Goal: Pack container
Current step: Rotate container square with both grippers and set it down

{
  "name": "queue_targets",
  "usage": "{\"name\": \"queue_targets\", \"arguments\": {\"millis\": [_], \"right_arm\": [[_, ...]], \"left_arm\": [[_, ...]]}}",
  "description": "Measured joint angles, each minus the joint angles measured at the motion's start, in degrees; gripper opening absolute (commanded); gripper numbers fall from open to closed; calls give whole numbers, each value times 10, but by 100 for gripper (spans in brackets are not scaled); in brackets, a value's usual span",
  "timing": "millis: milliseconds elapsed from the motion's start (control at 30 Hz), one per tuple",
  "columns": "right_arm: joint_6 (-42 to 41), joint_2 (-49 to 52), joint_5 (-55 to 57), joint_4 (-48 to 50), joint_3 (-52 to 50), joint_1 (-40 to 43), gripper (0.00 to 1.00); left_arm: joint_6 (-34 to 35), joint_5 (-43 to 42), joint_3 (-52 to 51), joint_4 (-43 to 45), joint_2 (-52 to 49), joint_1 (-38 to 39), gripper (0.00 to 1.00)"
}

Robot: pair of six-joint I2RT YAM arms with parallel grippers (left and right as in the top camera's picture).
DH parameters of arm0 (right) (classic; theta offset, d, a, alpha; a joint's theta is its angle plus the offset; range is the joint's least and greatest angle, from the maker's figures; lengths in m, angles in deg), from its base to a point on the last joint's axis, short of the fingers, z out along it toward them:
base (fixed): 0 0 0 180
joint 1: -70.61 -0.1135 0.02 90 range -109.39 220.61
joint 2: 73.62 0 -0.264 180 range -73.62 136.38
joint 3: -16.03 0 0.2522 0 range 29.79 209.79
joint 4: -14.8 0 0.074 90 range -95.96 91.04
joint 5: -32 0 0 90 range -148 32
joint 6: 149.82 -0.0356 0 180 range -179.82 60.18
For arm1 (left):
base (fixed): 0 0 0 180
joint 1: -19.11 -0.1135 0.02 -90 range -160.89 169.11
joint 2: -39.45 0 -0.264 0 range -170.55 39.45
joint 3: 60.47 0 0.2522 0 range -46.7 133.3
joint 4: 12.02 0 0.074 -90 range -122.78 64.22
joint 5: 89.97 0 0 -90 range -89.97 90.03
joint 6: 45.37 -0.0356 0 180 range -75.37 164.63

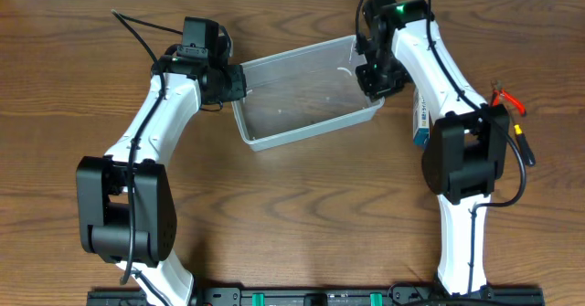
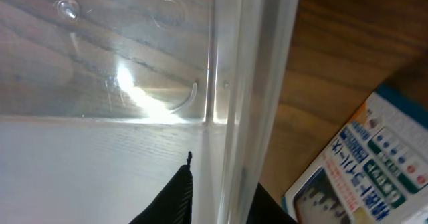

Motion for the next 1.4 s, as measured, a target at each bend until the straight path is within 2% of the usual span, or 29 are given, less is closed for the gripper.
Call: {"name": "queue_targets", "arguments": {"millis": [467,500,533,567,600,767,800,867,1033,1133,1367,1400], "right_arm": [[-66,0,15,-21,-1,-33,27],[-69,0,15,-24,-1,-33,32],[-74,0,14,-28,-1,-33,44],[-79,0,12,-31,-1,-34,63],[-80,0,9,-33,-1,-35,74],[-82,0,4,-35,-1,-44,97],[-83,0,4,-34,-1,-45,99],[-82,0,5,-33,-1,-46,99],[-81,0,9,-22,-1,-45,99],[-81,0,9,-10,-1,-44,99],[-73,0,11,36,-1,-43,99],[-71,0,13,43,-1,-43,99]], "left_arm": [[-31,23,0,30,0,-7,11],[-33,23,0,33,0,-7,11],[-33,23,0,38,0,-7,11],[-34,21,0,42,0,-7,11],[-35,18,0,46,0,-7,11],[-37,6,0,55,0,-1,13],[-37,6,0,55,0,0,24],[-42,3,0,56,0,1,34],[-43,2,0,67,0,1,40],[-48,2,0,68,0,1,53],[-46,2,0,68,0,1,63],[-46,1,0,69,0,1,66]]}}
